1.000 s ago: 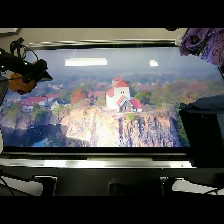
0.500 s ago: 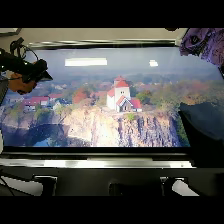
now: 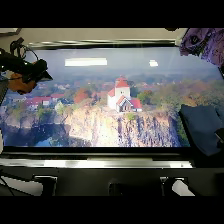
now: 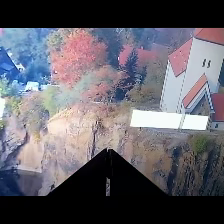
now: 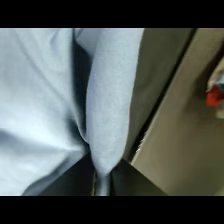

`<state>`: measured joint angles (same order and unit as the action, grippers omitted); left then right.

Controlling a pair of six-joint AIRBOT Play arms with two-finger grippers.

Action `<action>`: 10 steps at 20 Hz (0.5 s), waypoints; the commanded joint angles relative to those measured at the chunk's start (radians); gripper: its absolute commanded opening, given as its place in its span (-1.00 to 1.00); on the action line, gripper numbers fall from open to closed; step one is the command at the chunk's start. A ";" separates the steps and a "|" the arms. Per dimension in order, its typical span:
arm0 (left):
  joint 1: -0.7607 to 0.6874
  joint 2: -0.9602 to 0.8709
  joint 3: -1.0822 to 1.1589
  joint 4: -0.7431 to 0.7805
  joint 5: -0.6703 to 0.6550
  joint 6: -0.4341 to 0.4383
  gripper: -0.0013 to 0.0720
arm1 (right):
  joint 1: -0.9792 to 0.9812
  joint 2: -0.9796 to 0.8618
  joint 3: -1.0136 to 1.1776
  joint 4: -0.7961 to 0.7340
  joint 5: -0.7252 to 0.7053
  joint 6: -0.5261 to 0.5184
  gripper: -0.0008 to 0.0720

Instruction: Fold the clothes and pants, and hang the long-sleeved shirts on hangers.

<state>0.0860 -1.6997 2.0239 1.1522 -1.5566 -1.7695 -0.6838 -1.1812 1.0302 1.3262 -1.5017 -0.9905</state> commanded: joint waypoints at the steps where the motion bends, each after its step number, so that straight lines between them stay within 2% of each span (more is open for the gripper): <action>1: 0.000 0.000 0.000 0.000 0.000 0.000 -0.92 | -0.001 0.002 -0.054 -0.082 0.050 0.014 -0.89; 9: 0.000 0.000 0.000 0.000 0.000 0.000 -0.92 | 0.000 0.002 -0.096 -0.156 0.057 0.000 -0.87; 10: 0.000 0.000 0.000 0.000 0.000 0.000 -0.92 | 0.000 0.002 -0.096 -0.154 0.054 0.000 -0.60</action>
<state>0.0860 -1.6997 2.0239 1.1522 -1.5570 -1.7695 -0.6838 -1.1797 0.9424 1.1915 -1.4502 -0.9863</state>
